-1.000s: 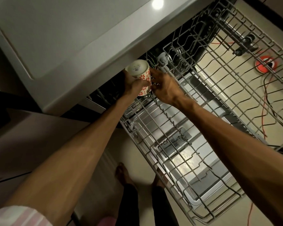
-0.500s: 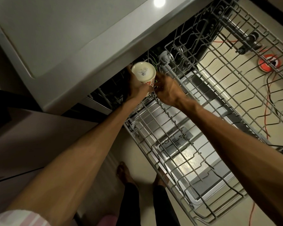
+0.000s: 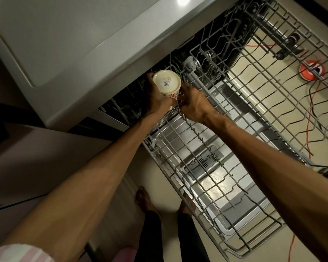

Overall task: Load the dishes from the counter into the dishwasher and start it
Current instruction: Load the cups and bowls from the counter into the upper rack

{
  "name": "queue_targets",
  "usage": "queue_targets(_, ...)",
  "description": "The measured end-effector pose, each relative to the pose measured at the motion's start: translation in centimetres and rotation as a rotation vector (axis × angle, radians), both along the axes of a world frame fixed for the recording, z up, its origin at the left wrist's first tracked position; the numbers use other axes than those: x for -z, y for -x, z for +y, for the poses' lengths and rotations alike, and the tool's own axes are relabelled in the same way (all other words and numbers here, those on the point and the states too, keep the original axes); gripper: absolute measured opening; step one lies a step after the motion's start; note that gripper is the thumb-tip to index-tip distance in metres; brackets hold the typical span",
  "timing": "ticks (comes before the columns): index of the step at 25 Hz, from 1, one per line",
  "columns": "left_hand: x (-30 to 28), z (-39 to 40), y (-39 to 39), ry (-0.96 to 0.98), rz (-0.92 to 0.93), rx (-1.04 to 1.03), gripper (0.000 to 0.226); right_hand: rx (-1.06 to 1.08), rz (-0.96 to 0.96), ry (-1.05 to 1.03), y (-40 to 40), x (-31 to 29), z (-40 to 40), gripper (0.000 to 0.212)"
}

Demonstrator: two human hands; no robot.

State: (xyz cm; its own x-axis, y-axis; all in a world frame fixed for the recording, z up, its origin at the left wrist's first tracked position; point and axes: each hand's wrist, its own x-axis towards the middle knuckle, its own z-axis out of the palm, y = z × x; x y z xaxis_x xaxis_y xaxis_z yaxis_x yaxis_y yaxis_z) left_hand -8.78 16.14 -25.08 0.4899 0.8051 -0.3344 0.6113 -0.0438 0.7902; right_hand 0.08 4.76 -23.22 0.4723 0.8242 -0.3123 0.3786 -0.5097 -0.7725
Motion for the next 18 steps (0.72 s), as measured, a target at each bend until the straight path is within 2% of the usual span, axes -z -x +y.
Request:
queue_targets(10, 0.14, -0.28, 0.17, -0.070, -0.029, 0.076, 0.093, 0.021, -0.035, 0.045, -0.40, 0.54, 0.47, 0.056)
queue_targets(13, -0.16, -0.16, 0.17, -0.072, -0.018, 0.153, 0.095, 0.038, -0.028, 0.068, -0.56, 0.60, 0.50, 0.058)
queue_targets(18, 0.16, -0.33, -0.40, -0.093, -0.043, 0.160, 0.093, 0.036, -0.046, 0.070, -0.55, 0.17, 0.19, 0.062)
